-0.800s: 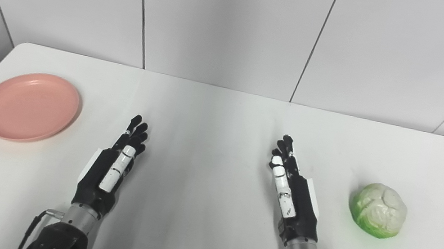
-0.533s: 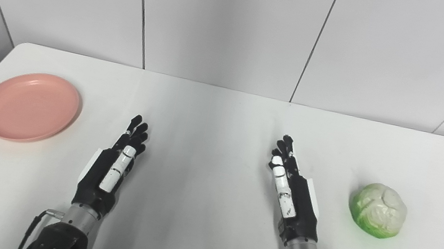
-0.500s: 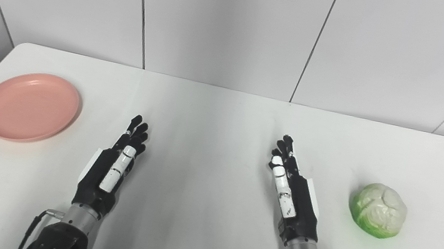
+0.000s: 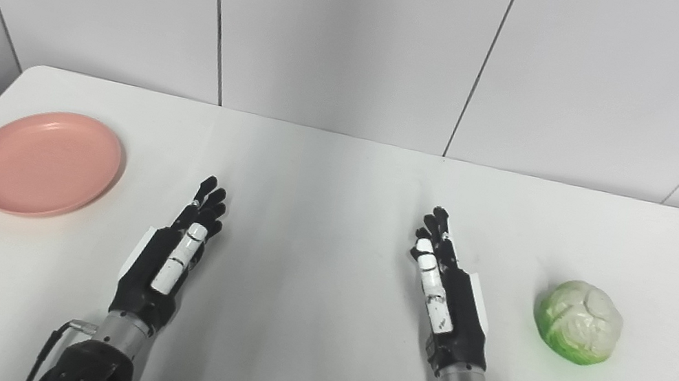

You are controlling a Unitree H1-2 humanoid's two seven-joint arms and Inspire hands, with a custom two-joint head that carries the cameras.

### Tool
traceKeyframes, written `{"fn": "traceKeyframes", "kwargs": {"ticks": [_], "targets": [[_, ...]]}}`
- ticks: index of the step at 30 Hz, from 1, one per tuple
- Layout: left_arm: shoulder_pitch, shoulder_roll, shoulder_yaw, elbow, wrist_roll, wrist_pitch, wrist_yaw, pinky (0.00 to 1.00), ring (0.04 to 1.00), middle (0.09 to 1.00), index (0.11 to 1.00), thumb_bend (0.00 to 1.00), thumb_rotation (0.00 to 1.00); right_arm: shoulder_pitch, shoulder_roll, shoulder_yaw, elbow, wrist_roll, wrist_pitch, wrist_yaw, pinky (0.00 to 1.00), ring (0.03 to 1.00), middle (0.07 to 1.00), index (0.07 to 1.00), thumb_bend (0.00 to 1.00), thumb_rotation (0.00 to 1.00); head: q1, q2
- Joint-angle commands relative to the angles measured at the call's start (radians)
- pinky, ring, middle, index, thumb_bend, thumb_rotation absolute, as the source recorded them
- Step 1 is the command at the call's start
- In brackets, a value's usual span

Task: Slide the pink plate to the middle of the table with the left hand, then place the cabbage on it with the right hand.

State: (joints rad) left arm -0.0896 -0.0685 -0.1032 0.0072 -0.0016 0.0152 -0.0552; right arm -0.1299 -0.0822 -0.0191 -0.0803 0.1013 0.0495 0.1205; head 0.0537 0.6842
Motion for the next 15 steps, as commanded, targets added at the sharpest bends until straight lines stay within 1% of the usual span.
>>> {"fn": "traceKeyframes", "kwargs": {"ticks": [1,3,7,15], "targets": [[-0.023,0.000,-0.007,-0.033,0.003,-0.023,-0.007,1.00,1.000,1.000,1.000,0.63,0.83,-0.026,-0.002,-0.002,-0.023,0.008,-0.011,0.001,0.95,0.966,0.979,1.000,0.62,0.86,0.001,0.000],[-0.023,0.000,-0.008,-0.035,0.004,-0.020,-0.008,1.00,1.000,1.000,1.000,0.64,0.83,-0.026,-0.003,-0.002,-0.023,0.008,-0.010,0.001,0.95,0.967,0.980,1.000,0.62,0.85,0.001,0.000],[-0.023,0.000,-0.008,-0.040,0.004,-0.013,-0.008,1.00,1.000,1.000,1.000,0.63,0.83,-0.028,-0.005,-0.001,-0.021,0.007,-0.014,0.003,0.95,0.965,0.980,1.000,0.63,0.85,0.001,0.000],[-0.024,0.002,-0.010,-0.038,0.008,-0.016,-0.007,1.00,1.000,1.000,1.000,0.63,0.84,-0.026,-0.004,-0.001,-0.024,0.003,-0.012,0.001,0.95,0.965,0.978,1.000,0.62,0.86,0.001,-0.001]]}}
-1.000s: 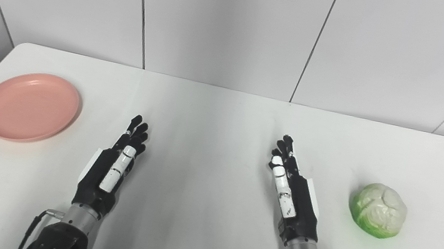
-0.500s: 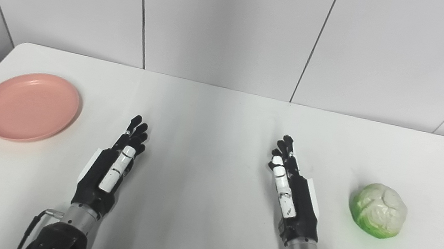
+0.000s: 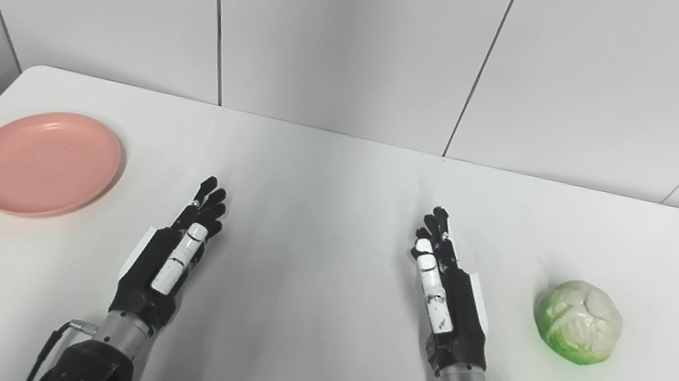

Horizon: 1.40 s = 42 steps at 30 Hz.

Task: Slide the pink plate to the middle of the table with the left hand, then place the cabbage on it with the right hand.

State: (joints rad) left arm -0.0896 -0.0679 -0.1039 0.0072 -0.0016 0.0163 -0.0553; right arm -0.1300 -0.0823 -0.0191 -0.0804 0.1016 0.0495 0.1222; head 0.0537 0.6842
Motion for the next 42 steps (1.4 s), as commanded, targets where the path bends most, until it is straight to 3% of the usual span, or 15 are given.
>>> {"fn": "traceKeyframes", "kwargs": {"ticks": [1,21,25,30,33,35,37,39,42], "targets": [[-0.024,0.001,-0.009,-0.039,0.008,-0.015,-0.008,1.00,1.000,1.000,1.000,0.63,0.84,-0.026,-0.002,-0.001,-0.024,0.005,-0.010,-0.001,0.95,0.964,0.977,1.000,0.62,0.86,0.003,-0.002],[-0.024,0.000,-0.006,-0.018,-0.008,-0.042,-0.013,1.00,1.000,1.000,1.000,0.62,0.82,-0.022,-0.001,-0.001,-0.015,0.008,-0.015,0.001,0.96,0.961,0.972,0.999,0.63,0.84,0.005,-0.012],[-0.023,0.002,-0.011,0.001,0.004,-0.059,-0.011,1.00,1.000,1.000,1.000,0.61,0.83,-0.022,-0.005,-0.001,0.003,0.002,-0.037,0.003,0.96,0.960,0.974,1.000,0.63,0.85,0.039,-0.038],[-0.038,-0.009,-0.016,0.062,0.015,-0.096,0.000,1.00,1.000,1.000,1.000,0.61,0.88,-0.021,-0.011,-0.020,0.075,0.051,-0.075,0.028,0.99,0.983,0.996,1.000,0.62,0.85,0.206,-0.144],[-0.059,-0.025,-0.009,0.103,0.017,-0.123,0.020,1.00,1.000,1.000,1.000,0.63,0.88,-0.023,-0.025,-0.033,0.122,0.054,-0.096,0.031,1.00,0.971,0.984,1.000,0.68,0.80,0.284,-0.193],[-0.084,-0.033,0.005,0.127,0.005,-0.159,0.032,1.00,1.000,1.000,1.000,0.60,0.88,-0.024,-0.051,-0.037,0.160,0.042,-0.143,0.040,1.00,0.973,0.984,1.000,0.66,0.86,0.343,-0.240],[-0.116,-0.039,0.028,0.151,-0.014,-0.204,0.040,1.00,1.000,1.000,1.000,0.57,0.88,-0.026,-0.063,-0.041,0.186,0.051,-0.167,0.051,1.00,0.979,0.988,1.000,0.65,0.88,0.370,-0.262],[-0.154,-0.043,0.064,0.175,-0.042,-0.245,0.056,1.00,1.000,1.000,1.000,0.53,0.84,-0.023,-0.064,-0.042,0.175,0.064,-0.140,0.052,1.00,0.987,0.990,1.000,0.63,0.89,0.394,-0.284],[-0.196,-0.029,0.106,0.195,-0.036,-0.257,0.083,1.00,0.985,0.988,0.984,0.61,0.86,-0.018,-0.059,-0.044,0.156,0.058,-0.113,0.037,1.00,0.994,0.996,1.000,0.58,0.92,0.413,-0.305]]}}
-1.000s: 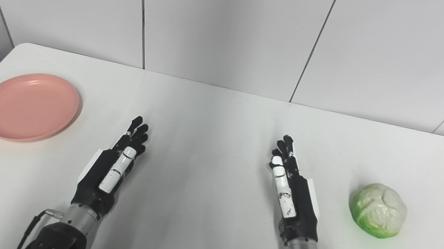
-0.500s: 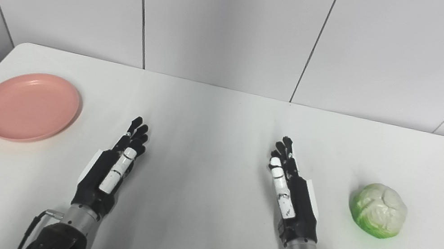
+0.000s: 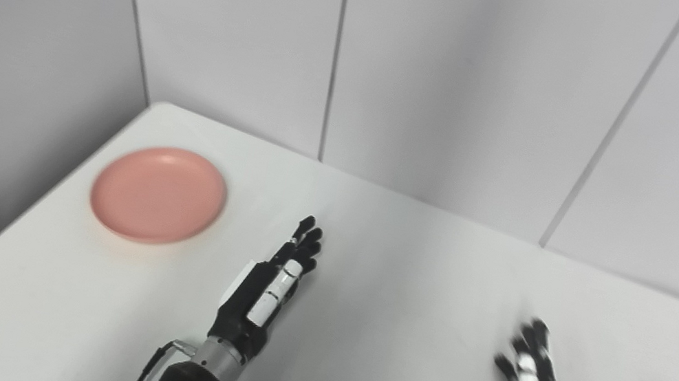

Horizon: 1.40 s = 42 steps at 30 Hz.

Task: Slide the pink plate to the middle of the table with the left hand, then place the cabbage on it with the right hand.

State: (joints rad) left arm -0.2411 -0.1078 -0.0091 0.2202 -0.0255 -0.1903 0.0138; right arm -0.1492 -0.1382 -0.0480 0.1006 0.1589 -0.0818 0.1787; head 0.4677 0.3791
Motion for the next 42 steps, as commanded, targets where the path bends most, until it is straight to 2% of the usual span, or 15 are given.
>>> {"fn": "traceKeyframes", "kwargs": {"ticks": [1,3,9,19,22,26,32,35,42], "targets": [[-0.056,0.017,0.029,-0.022,-0.022,-0.048,0.018,1.00,0.972,0.977,0.974,0.65,0.85,0.003,-0.001,-0.017,-0.026,0.000,0.013,-0.022,1.00,0.984,0.988,1.000,0.59,0.89,0.008,-0.009],[-0.082,0.033,0.070,-0.038,-0.053,-0.037,0.022,0.97,0.935,0.940,0.937,0.68,0.85,0.007,0.002,-0.021,-0.024,0.010,0.009,-0.021,1.00,0.974,0.981,1.000,0.59,0.87,0.019,-0.020],[-0.150,0.081,0.177,-0.062,-0.121,-0.045,0.051,0.93,0.909,0.913,0.911,0.69,0.88,0.010,0.000,-0.025,-0.014,0.018,0.000,-0.013,0.96,0.954,0.968,1.000,0.60,0.86,0.028,-0.031],[-0.185,0.191,0.283,-0.101,-0.198,0.010,0.069,0.87,0.840,0.839,0.828,0.69,0.95,0.007,-0.002,-0.028,-0.005,0.029,-0.001,-0.007,0.94,0.947,0.963,0.990,0.64,0.85,0.030,-0.027],[-0.199,0.227,0.339,-0.076,-0.231,0.010,0.090,0.83,0.802,0.799,0.791,0.69,0.93,0.008,-0.004,-0.026,-0.009,0.024,0.001,-0.009,0.95,0.948,0.959,0.987,0.65,0.84,0.039,-0.026],[-0.209,0.273,0.382,-0.019,-0.250,-0.011,0.092,0.81,0.794,0.790,0.779,0.67,0.95,0.007,-0.009,-0.025,-0.005,0.011,-0.006,-0.012,0.94,0.947,0.960,0.989,0.64,0.87,0.044,-0.025],[-0.221,0.320,0.417,0.082,-0.266,-0.038,0.097,0.83,0.771,0.755,0.744,0.71,0.98,-0.001,-0.008,-0.027,0.013,0.007,-0.021,-0.014,0.93,0.945,0.961,0.982,0.69,0.87,0.041,-0.035],[-0.228,0.331,0.432,0.121,-0.264,-0.044,0.116,0.77,0.742,0.732,0.720,0.71,0.96,-0.003,-0.008,-0.027,0.019,0.015,-0.028,-0.008,0.93,0.944,0.964,0.987,0.70,0.86,0.042,-0.038],[-0.245,0.355,0.459,0.224,-0.267,-0.080,0.135,0.74,0.730,0.723,0.709,0.69,0.96,0.001,-0.002,-0.030,0.013,0.027,-0.022,-0.009,0.91,0.934,0.953,0.977,0.68,0.86,0.043,-0.041]]}}
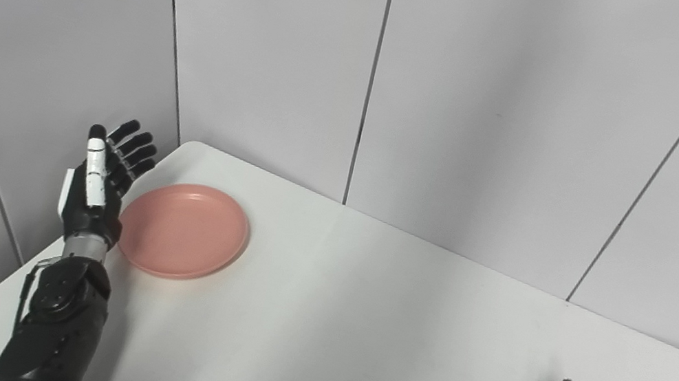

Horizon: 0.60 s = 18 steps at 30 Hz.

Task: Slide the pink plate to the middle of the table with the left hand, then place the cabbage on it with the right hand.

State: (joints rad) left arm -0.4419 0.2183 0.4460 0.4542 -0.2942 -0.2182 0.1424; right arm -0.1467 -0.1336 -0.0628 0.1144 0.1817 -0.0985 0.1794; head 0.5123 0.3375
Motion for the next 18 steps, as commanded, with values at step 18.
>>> {"fn": "traceKeyframes", "kwargs": {"ticks": [18], "targets": [[-0.061,0.049,-0.011,0.120,0.022,-0.063,0.019,0.78,0.772,0.761,0.748,0.71,0.97,-0.005,-0.011,-0.016,0.008,0.002,-0.024,-0.006,0.94,0.941,0.955,0.978,0.71,0.86,0.004,-0.001]]}}
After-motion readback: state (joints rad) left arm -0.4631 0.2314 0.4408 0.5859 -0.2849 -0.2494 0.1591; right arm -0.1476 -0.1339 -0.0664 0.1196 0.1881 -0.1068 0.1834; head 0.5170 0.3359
